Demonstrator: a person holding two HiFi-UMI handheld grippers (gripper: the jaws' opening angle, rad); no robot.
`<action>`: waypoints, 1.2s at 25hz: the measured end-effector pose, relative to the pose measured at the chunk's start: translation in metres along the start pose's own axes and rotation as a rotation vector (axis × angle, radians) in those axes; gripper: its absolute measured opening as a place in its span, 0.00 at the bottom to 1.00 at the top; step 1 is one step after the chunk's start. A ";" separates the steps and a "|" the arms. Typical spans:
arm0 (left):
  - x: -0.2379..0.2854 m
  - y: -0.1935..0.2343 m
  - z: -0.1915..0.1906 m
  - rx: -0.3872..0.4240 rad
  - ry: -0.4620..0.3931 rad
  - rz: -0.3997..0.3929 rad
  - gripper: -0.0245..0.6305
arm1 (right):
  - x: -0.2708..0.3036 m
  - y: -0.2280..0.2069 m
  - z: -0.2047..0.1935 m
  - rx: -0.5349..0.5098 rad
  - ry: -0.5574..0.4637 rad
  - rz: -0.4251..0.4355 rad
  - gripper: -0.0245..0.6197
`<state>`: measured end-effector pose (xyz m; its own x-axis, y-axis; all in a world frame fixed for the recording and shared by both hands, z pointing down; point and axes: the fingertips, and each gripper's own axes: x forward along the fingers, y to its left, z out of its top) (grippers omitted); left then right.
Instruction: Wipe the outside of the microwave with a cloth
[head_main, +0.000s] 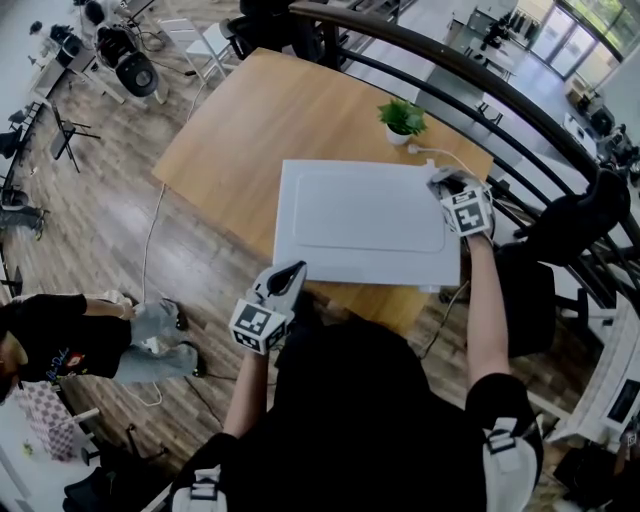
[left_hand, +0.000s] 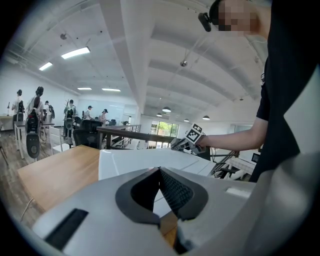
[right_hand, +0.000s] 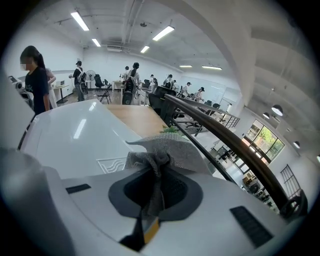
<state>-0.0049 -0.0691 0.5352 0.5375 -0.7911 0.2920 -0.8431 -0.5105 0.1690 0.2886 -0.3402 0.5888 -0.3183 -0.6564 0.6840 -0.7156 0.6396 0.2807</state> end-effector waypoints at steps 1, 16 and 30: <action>-0.001 0.004 0.000 -0.001 0.000 0.001 0.04 | 0.001 0.000 0.001 -0.001 0.004 -0.006 0.06; -0.007 0.036 0.007 0.004 -0.013 -0.018 0.04 | 0.006 0.020 0.017 -0.008 0.009 -0.028 0.06; -0.010 0.058 0.007 0.006 -0.023 -0.047 0.04 | 0.016 0.058 0.039 -0.012 -0.008 -0.012 0.06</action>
<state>-0.0589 -0.0931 0.5350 0.5767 -0.7738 0.2620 -0.8169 -0.5492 0.1761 0.2177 -0.3292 0.5899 -0.3151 -0.6669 0.6753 -0.7119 0.6366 0.2965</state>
